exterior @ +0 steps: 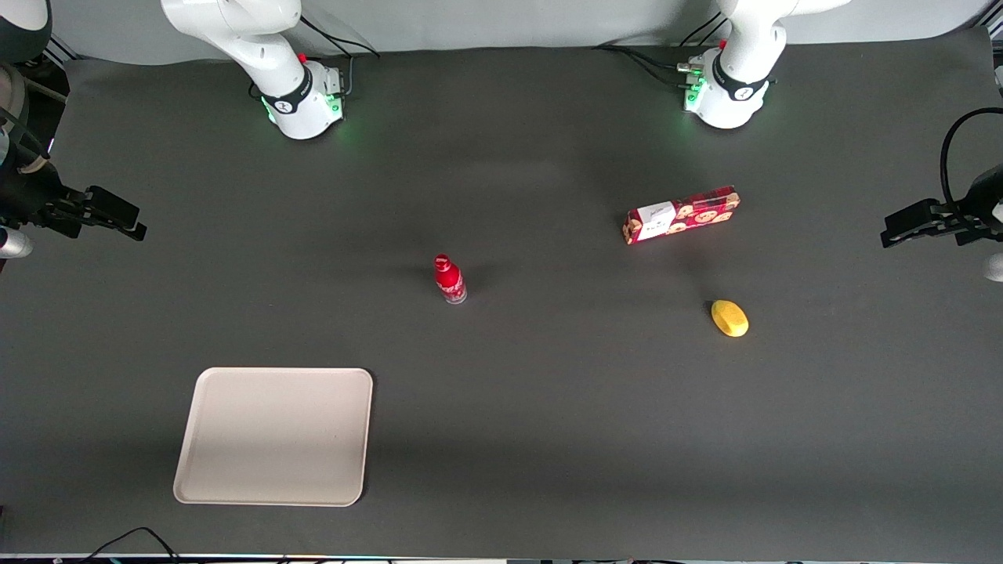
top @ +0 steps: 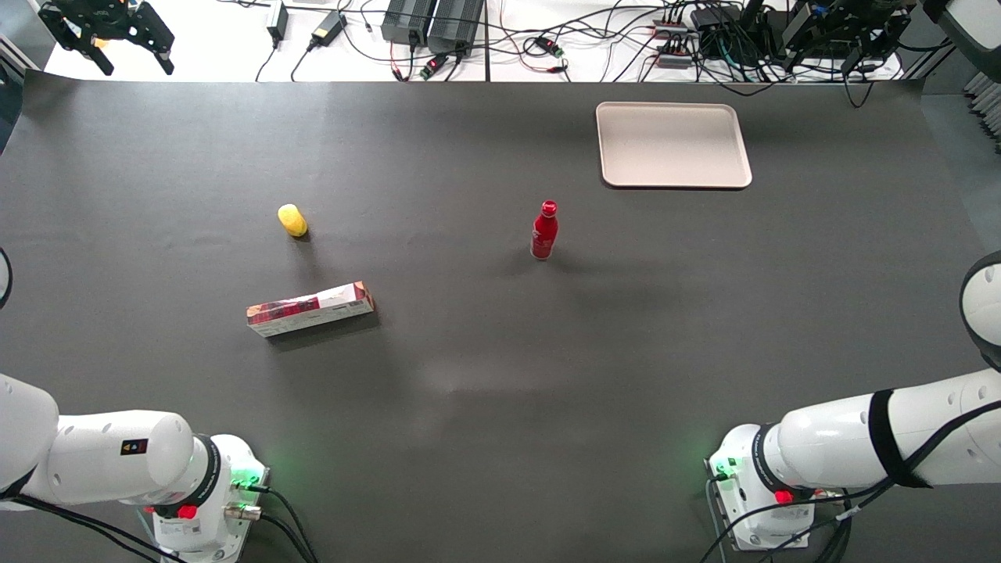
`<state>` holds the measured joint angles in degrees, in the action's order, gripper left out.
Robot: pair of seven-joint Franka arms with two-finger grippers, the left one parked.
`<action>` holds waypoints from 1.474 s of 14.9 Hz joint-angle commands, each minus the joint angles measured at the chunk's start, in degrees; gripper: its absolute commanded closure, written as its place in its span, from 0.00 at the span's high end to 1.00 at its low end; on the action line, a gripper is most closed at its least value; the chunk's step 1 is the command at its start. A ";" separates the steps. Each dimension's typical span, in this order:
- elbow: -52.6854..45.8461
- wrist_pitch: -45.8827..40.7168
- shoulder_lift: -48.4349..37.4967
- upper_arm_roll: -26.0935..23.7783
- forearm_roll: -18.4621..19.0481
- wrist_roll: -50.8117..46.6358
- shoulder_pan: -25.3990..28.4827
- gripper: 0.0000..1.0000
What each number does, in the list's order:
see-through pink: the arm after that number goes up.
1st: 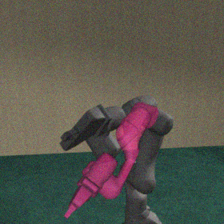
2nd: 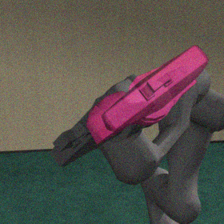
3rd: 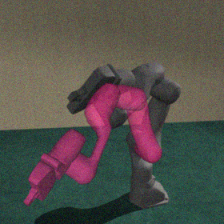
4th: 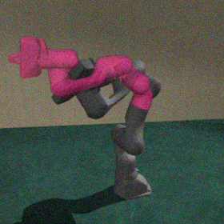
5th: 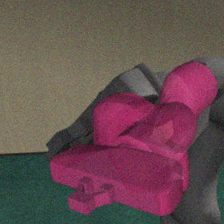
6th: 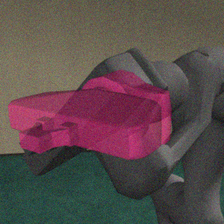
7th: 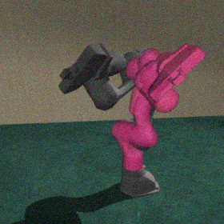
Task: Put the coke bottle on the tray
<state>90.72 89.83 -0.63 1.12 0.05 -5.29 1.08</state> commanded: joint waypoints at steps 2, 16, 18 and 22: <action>-0.46 -0.54 0.19 -0.69 0.30 -0.95 -0.55 1.00; 0.60 -0.89 -0.16 -1.73 -0.49 -1.13 0.41 1.00; 0.51 -1.24 -0.33 -2.97 -0.49 -1.13 0.77 1.00; 0.51 -1.85 -0.51 -3.15 -1.28 -2.61 6.64 1.00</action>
<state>90.81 88.90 -0.09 -2.14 -0.09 -5.30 3.65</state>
